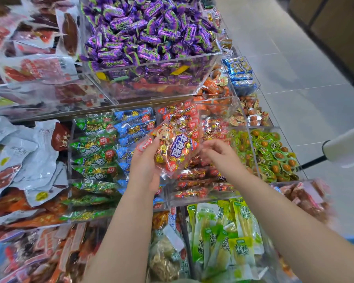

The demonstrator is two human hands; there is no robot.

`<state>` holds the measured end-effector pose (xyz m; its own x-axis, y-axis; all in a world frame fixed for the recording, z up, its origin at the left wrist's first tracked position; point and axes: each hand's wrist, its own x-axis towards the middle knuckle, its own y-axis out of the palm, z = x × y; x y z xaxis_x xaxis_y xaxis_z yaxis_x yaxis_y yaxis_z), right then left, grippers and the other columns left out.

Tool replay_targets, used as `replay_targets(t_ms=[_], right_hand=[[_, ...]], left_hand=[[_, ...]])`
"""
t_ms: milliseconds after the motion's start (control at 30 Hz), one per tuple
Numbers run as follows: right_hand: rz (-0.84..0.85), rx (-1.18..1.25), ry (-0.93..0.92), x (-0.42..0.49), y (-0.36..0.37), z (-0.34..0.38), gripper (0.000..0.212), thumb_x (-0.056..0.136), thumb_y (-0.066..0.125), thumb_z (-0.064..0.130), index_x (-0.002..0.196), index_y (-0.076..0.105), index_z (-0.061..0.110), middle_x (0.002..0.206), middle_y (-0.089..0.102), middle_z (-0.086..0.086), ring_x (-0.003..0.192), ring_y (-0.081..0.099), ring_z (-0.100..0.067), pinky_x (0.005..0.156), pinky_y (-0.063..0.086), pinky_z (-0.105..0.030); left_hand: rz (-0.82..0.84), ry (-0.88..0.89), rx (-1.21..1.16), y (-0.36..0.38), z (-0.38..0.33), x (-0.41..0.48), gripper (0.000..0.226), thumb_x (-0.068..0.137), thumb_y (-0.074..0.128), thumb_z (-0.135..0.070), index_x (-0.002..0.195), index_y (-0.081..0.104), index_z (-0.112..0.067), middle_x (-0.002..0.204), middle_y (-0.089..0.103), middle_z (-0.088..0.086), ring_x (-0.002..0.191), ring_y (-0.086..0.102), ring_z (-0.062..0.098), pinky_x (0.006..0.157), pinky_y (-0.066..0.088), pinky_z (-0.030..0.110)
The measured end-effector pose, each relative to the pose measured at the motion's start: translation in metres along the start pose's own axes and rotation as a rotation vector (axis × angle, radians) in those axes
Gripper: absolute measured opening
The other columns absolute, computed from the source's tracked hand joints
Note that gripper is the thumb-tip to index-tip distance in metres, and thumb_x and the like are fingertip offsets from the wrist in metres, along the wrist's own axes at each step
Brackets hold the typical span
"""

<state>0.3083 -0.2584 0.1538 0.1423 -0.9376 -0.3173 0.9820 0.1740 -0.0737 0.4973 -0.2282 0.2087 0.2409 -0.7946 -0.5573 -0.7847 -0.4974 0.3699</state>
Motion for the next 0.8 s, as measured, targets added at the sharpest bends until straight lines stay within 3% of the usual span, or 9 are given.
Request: replay_targets(t_ms=[100,167,233,333,433,500,600,700,800], right_hand=[[0.242,0.381,0.128,-0.017,0.014,-0.004,0.021,0.083,0.065,0.033,0.100,0.059,0.023,0.094,0.071,0.005,0.092,0.068,-0.013,0.076,0.054,-0.023],[0.187,0.429,0.116,-0.017,0.020,-0.006,0.024,0.080,0.069,0.028,0.098,0.054,0.020,0.090,0.070,0.001,0.085,0.070,-0.016,0.076,0.056,-0.027],[0.021,0.423,0.101,-0.013,0.011,0.000,0.021,0.083,0.069,0.021,0.100,0.056,0.023,0.088,0.067,0.002,0.078,0.069,-0.019,0.075,0.057,-0.032],[-0.113,0.099,-0.020,-0.004,-0.028,0.017,0.018,0.085,0.067,0.022,0.092,0.061,0.039,0.096,0.064,0.010,0.078,0.063,-0.007,0.071,0.052,-0.022],[0.105,-0.368,-0.155,0.002,-0.052,0.038,0.025,0.083,0.070,0.026,0.087,0.065,0.050,0.086,0.064,0.029,0.073,0.058,0.012,0.063,0.043,-0.007],[0.252,-0.584,-0.249,0.012,-0.039,0.047,0.027,0.083,0.070,0.022,0.098,0.068,0.044,0.080,0.064,0.032,0.072,0.058,0.013,0.064,0.043,-0.007],[0.335,-0.841,-0.468,0.031,0.000,0.047,0.025,0.085,0.067,0.018,0.110,0.070,0.024,0.101,0.068,0.009,0.088,0.059,-0.004,0.078,0.042,-0.014],[0.298,-0.892,-0.602,0.041,0.015,0.045,0.025,0.084,0.069,0.017,0.109,0.070,0.016,0.104,0.068,-0.002,0.097,0.058,-0.018,0.088,0.044,-0.030],[0.093,-0.783,-0.598,0.040,0.006,0.031,0.048,0.074,0.077,0.033,0.117,0.061,0.020,0.108,0.061,-0.001,0.103,0.052,-0.018,0.091,0.043,-0.031]], left_hand=[[0.075,0.019,-0.033,0.011,0.012,-0.003,0.021,0.090,0.061,-0.005,0.109,0.055,-0.014,0.096,0.074,0.008,0.084,0.072,0.024,0.074,0.058,0.046],[0.167,0.031,0.054,0.014,0.017,-0.006,0.017,0.089,0.059,0.000,0.101,0.056,-0.012,0.090,0.073,0.006,0.082,0.070,0.023,0.069,0.059,0.040],[0.212,0.053,0.248,0.011,0.015,-0.006,0.015,0.089,0.063,-0.006,0.102,0.059,-0.013,0.101,0.071,0.006,0.095,0.069,0.022,0.082,0.057,0.034],[0.065,0.150,0.480,-0.003,0.001,-0.002,0.020,0.085,0.071,-0.019,0.100,0.060,-0.025,0.102,0.069,0.000,0.097,0.068,0.013,0.083,0.054,0.027],[-0.074,0.343,0.731,-0.016,-0.010,-0.001,0.021,0.082,0.074,-0.026,0.093,0.058,-0.034,0.090,0.068,-0.009,0.076,0.063,-0.003,0.063,0.046,0.010],[-0.036,0.395,0.851,-0.018,-0.010,-0.001,0.025,0.081,0.075,-0.025,0.091,0.056,-0.037,0.089,0.064,-0.010,0.075,0.059,0.000,0.061,0.042,0.009],[0.067,0.468,1.043,-0.014,-0.002,0.002,0.031,0.077,0.079,-0.027,0.097,0.058,-0.038,0.098,0.059,-0.014,0.090,0.053,0.003,0.076,0.042,0.018],[0.016,0.566,1.368,-0.013,0.007,0.011,0.054,0.074,0.078,-0.038,0.123,0.056,-0.034,0.114,0.052,-0.005,0.112,0.041,0.015,0.093,0.036,0.031],[-0.135,0.694,1.633,-0.012,0.012,0.020,0.056,0.074,0.076,-0.048,0.123,0.056,-0.033,0.107,0.047,0.000,0.109,0.034,0.022,0.088,0.031,0.033]])
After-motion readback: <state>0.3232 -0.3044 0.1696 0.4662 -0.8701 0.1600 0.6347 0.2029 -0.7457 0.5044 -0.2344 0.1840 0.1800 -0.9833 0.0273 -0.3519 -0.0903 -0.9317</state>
